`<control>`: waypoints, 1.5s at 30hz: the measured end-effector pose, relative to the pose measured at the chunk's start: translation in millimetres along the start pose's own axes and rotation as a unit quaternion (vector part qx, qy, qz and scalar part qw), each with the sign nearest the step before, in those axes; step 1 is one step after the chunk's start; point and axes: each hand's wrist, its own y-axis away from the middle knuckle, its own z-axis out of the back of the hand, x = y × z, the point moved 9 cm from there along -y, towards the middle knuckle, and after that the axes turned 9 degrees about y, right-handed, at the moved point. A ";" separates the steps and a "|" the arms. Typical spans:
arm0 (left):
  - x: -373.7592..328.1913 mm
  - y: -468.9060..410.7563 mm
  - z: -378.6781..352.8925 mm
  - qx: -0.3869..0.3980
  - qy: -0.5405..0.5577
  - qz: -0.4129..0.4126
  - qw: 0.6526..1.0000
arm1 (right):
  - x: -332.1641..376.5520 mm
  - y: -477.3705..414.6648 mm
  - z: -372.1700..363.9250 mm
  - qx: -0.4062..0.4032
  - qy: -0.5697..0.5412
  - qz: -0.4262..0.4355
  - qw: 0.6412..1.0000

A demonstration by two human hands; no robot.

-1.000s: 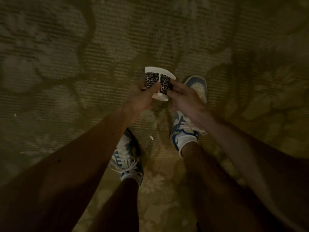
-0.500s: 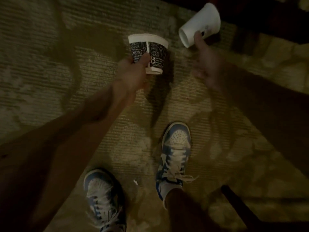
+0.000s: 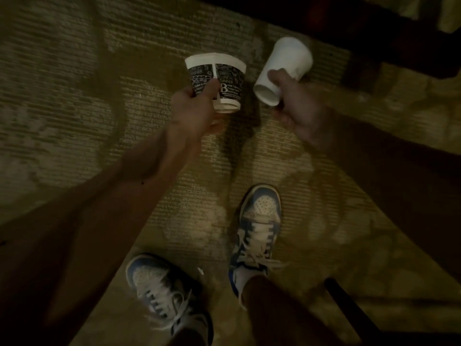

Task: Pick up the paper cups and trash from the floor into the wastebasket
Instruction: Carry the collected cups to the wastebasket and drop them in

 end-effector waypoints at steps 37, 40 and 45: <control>-532.9 789.5 400.0 0.005 0.281 -0.340 0.897 | 483.8 908.2 -182.1 0.453 0.105 0.315 0.827; -563.0 768.6 409.5 0.035 0.337 -0.312 0.888 | 520.7 904.0 -209.1 0.496 0.080 0.287 0.816; -634.6 737.0 426.7 0.026 0.360 -0.303 0.882 | 603.1 900.4 -256.6 0.517 0.092 0.303 0.795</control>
